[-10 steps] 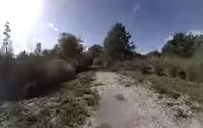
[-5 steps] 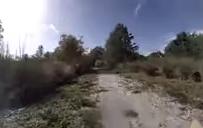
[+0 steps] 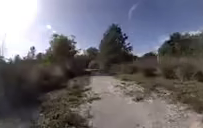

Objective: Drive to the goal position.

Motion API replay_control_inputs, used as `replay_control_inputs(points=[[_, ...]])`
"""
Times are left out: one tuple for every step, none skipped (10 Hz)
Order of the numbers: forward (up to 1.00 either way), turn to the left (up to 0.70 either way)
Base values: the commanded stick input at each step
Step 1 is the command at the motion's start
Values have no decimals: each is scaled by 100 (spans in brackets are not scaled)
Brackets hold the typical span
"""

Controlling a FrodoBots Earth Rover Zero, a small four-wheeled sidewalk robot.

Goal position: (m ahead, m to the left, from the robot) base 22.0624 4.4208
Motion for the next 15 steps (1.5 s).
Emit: replay_control_inputs(points=[[85, 0], [85, -19], [85, -28], [85, -17], [85, -6], [85, 0], [85, 0], [85, 0], [85, 0], [85, 0], [85, 0], [85, 0], [85, 0], [85, 0], [85, 0]])
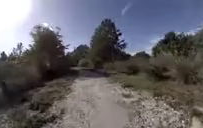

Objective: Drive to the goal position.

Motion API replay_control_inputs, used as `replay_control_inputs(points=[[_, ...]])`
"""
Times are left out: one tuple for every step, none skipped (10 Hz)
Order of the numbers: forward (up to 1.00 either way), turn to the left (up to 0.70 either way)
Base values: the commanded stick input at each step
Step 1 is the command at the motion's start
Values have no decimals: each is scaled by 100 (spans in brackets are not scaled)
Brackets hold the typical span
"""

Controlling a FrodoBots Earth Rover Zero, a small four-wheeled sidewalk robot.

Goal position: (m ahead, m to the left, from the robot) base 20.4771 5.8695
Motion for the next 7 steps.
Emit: replay_control_inputs(points=[[85, 0], [85, 0], [85, 0], [85, 0], [85, 0], [85, 0], [85, 0]])
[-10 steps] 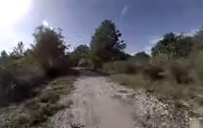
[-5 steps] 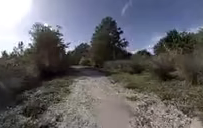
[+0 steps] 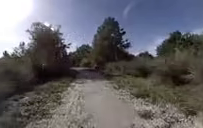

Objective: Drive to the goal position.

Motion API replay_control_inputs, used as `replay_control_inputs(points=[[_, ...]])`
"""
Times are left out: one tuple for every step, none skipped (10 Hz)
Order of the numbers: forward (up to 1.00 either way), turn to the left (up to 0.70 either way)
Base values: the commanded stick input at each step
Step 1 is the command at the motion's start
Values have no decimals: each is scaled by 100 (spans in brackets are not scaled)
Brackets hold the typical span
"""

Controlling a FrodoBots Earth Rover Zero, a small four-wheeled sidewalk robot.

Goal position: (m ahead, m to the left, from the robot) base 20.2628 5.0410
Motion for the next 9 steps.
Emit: replay_control_inputs(points=[[85, 0], [85, 0], [85, 0], [85, 0], [85, 0], [85, 0], [85, 0], [85, 0], [85, 0]])
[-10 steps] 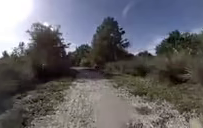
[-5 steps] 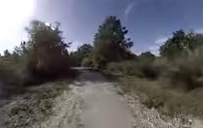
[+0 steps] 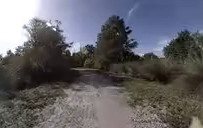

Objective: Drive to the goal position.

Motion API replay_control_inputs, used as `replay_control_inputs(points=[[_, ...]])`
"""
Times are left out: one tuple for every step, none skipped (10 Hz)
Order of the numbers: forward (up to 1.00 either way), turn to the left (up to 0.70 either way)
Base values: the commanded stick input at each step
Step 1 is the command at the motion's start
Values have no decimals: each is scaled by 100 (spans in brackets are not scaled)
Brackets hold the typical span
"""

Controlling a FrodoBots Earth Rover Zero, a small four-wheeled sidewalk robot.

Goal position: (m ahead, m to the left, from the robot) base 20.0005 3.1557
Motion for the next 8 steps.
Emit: replay_control_inputs(points=[[85, 0], [85, 0], [85, 0], [85, 0], [85, 0], [85, 0], [85, 0], [85, 0]])
